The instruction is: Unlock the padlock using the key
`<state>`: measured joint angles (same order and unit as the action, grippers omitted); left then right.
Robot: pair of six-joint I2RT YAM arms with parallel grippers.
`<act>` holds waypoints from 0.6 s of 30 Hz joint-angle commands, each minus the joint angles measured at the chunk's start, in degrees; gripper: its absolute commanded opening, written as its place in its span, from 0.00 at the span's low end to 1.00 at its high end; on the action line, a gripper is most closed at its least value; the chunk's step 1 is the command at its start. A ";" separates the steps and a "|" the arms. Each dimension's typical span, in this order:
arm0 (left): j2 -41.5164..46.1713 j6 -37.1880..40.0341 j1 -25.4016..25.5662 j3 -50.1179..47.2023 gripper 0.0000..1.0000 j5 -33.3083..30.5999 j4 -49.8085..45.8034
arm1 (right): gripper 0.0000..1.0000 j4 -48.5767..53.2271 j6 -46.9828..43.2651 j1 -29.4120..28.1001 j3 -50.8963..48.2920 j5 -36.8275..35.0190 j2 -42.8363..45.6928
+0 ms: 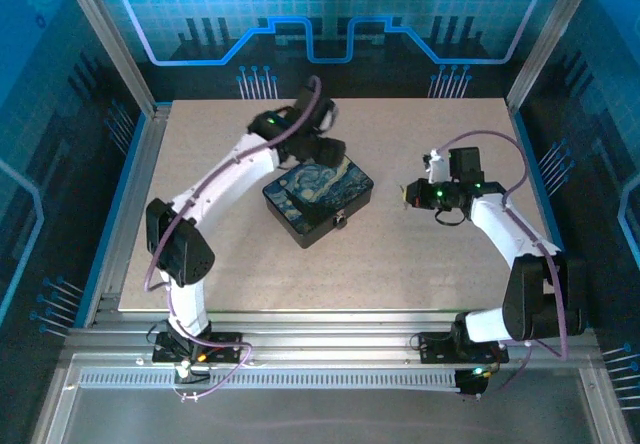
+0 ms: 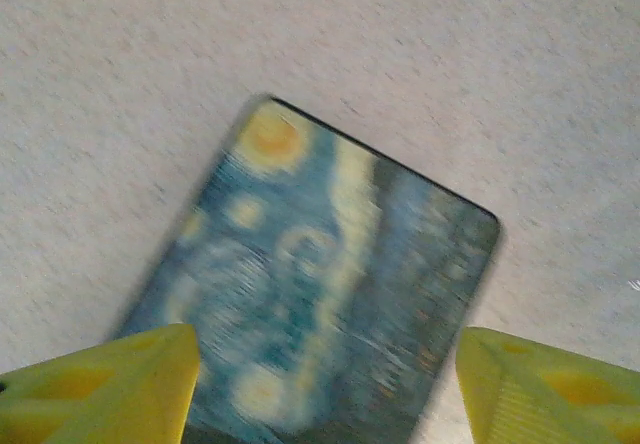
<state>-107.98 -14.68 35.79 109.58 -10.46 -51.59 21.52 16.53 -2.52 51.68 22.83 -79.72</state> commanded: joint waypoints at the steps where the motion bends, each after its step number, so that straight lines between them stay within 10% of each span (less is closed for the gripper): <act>1: -1.43 -22.83 7.34 -2.76 0.69 -8.89 -10.88 | 0.00 2.36 1.53 2.30 -0.97 -0.93 0.80; 9: -7.78 -48.43 18.97 -7.14 0.72 -18.40 -9.78 | 0.00 0.30 4.06 4.64 -5.57 -1.69 3.20; 18: -16.88 -59.19 18.89 -6.02 0.75 -19.37 -6.57 | 0.00 -0.28 3.82 5.06 -5.56 -0.48 4.09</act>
<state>-123.35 -67.00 55.42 103.61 -26.39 -58.92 22.09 19.55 1.58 46.48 21.26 -76.66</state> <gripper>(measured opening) 0.743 0.044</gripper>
